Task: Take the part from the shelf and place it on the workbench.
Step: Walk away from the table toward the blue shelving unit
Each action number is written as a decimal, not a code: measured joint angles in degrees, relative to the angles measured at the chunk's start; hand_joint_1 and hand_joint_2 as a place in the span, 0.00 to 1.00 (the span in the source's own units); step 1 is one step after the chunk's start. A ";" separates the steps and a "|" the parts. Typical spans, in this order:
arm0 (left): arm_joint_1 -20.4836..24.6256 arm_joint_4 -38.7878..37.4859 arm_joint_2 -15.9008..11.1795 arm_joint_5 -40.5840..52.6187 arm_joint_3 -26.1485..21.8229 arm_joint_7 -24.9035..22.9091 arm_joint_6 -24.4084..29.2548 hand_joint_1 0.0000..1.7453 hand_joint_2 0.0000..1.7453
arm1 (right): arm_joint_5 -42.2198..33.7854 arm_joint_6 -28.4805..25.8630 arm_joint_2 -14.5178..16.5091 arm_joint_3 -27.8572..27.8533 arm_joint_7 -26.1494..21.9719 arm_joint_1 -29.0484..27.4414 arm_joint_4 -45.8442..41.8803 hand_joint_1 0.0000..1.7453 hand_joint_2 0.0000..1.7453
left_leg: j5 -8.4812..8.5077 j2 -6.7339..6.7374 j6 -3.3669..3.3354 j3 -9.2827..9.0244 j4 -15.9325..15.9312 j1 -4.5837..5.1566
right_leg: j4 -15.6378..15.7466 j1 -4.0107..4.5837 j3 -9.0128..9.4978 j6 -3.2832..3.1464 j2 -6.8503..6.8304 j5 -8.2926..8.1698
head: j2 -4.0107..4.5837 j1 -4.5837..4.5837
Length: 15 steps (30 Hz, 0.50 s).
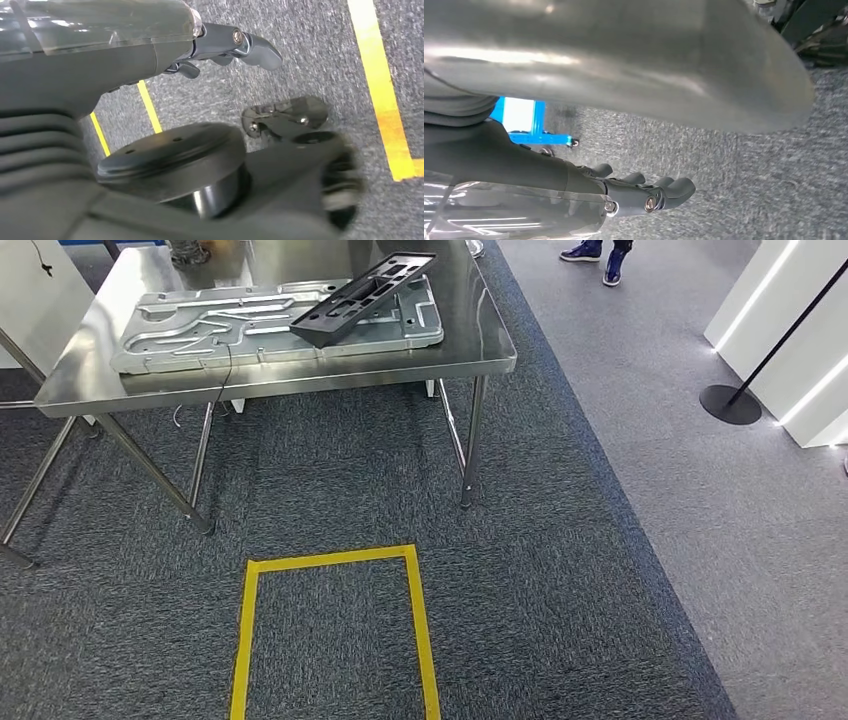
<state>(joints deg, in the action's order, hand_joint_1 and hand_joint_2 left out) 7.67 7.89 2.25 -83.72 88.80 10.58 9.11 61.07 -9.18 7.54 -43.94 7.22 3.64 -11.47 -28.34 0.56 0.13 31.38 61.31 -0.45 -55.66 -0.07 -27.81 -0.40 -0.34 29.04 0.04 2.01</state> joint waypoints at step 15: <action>-0.43 1.96 0.17 8.41 -7.38 -4.87 -0.33 0.00 1.00 | -5.70 -0.85 -0.24 1.96 2.61 -2.36 0.06 0.00 1.00 | 0.64 -0.03 -2.19 -1.12 -4.19 -0.07 | -5.74 -0.63 -3.63 2.68 0.21 0.54 | 0.00 -0.01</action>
<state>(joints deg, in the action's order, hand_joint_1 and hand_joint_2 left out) 7.24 9.85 2.43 -75.32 81.42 5.71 8.79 55.37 -10.03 7.29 -41.97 9.83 1.28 -11.42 -27.70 0.53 -2.06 30.26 57.12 -0.52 -61.40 -0.70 -31.44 2.28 -0.13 29.58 0.04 2.01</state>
